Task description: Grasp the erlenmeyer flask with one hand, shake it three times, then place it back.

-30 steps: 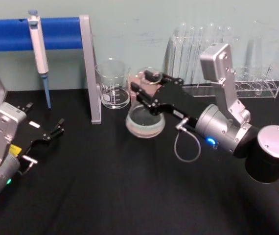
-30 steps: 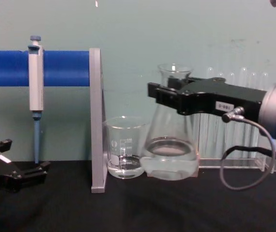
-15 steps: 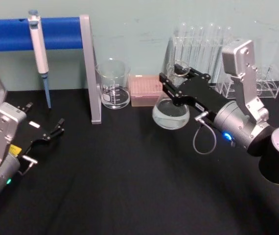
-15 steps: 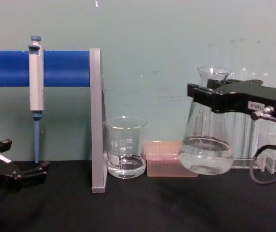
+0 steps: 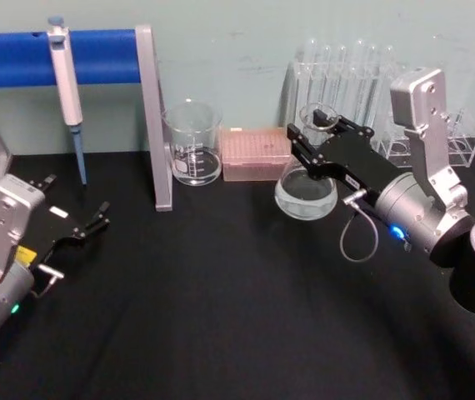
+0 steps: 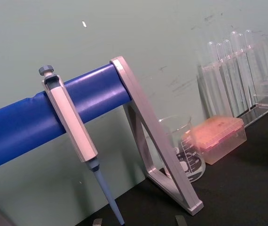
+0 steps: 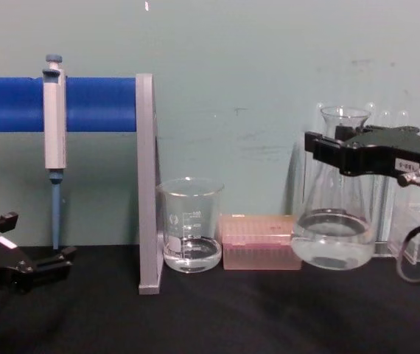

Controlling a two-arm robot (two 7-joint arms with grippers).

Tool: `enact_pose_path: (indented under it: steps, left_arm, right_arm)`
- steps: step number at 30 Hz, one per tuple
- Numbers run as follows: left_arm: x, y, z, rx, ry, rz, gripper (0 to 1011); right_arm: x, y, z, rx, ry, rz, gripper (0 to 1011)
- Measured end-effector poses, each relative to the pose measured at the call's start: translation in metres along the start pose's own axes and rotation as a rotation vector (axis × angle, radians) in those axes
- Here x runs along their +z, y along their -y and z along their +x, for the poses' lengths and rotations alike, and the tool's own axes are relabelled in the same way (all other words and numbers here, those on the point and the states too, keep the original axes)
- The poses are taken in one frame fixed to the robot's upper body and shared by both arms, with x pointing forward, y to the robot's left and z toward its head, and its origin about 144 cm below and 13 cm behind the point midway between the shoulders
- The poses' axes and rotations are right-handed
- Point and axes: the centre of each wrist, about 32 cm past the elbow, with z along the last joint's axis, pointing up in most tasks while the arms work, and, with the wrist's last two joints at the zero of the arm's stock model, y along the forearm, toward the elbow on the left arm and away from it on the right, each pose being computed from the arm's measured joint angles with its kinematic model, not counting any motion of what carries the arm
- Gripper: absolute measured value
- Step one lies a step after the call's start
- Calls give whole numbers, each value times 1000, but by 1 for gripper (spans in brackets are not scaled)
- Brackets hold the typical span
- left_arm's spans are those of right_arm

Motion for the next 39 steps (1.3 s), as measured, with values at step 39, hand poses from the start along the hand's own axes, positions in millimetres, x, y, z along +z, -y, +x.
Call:
enact_pose_path:
  steps: [39]
  left_arm:
    - [0, 0, 0, 0, 0, 0, 1001]
  right_arm:
    - [4, -18, -42, 514, 2, 58, 449]
